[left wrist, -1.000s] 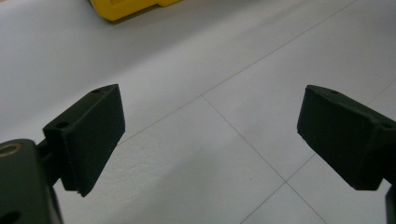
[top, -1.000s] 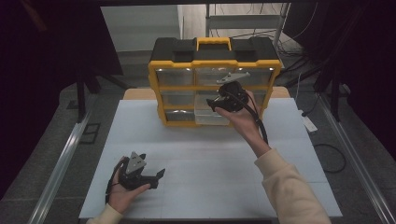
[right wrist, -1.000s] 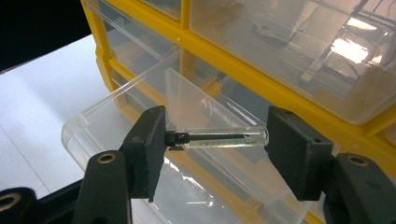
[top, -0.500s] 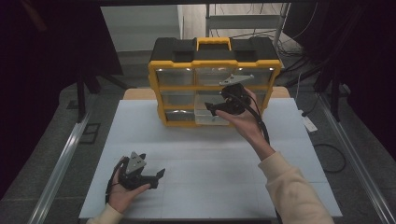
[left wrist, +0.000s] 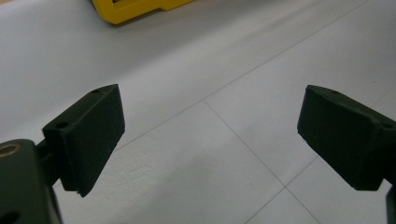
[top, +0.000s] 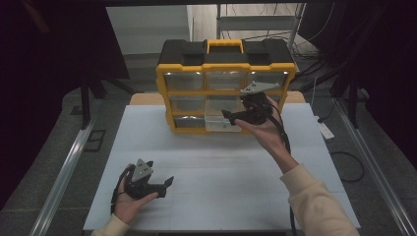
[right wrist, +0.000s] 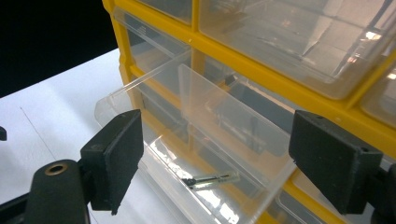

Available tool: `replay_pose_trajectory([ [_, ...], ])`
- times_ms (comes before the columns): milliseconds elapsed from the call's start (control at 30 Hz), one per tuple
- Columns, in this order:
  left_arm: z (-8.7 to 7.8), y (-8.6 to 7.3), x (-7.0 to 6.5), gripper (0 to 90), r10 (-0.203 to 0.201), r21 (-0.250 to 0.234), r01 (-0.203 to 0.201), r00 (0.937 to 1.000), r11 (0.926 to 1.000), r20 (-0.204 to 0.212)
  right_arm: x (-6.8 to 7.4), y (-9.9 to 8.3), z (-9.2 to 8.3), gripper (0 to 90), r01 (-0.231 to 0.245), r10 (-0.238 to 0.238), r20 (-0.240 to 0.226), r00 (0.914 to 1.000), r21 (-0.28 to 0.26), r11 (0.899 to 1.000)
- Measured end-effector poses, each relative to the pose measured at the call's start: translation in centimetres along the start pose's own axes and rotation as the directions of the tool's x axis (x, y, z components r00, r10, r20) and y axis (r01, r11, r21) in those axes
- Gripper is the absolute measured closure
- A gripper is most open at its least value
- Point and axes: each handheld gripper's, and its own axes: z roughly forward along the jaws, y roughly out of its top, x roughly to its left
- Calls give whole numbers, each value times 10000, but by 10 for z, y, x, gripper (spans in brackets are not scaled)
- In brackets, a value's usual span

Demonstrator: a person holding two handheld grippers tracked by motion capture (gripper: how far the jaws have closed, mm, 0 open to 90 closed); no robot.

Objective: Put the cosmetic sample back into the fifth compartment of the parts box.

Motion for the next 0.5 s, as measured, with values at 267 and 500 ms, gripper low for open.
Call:
replay_pose_trajectory([
  [267,-1,0,-1,81,-14,18,14,10000,10000,7,1,-12,-20,179,-41,39,-46,10000,-332,9994],
  [500,-3,-1,-5,80,217,-49,-217,9997,9998,81,7,-43,-55,178,46,-52,-91,9999,-622,9981],
])
